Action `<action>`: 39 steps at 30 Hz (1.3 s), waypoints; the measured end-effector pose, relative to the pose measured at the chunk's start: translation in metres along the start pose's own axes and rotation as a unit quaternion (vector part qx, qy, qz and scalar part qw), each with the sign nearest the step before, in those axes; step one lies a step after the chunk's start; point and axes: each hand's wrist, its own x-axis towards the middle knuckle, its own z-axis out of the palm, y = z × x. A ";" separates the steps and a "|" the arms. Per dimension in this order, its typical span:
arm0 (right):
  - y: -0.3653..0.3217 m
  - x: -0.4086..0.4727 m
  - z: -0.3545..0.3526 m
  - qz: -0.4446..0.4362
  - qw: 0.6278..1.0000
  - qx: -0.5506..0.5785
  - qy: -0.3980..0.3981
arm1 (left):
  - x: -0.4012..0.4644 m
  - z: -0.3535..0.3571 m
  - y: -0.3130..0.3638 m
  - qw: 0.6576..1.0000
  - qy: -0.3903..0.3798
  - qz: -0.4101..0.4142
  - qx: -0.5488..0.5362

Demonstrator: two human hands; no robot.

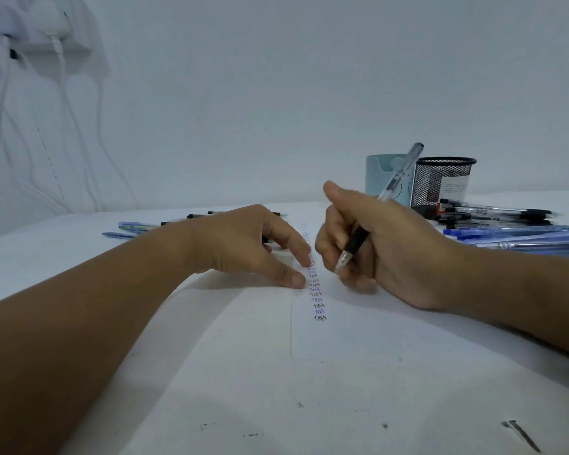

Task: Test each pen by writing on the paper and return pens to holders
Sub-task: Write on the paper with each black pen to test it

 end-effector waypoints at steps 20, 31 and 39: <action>-0.005 0.016 -0.038 -0.058 0.986 -0.069 0.140 | -0.001 0.004 0.005 0.998 0.042 0.002 -0.047; -0.021 0.031 -0.124 -0.043 0.845 -0.513 0.145 | 0.005 0.019 0.009 0.974 0.228 0.018 0.001; -0.028 0.020 -0.212 0.078 0.755 -0.624 0.185 | 0.009 0.023 0.011 0.972 0.235 0.023 0.025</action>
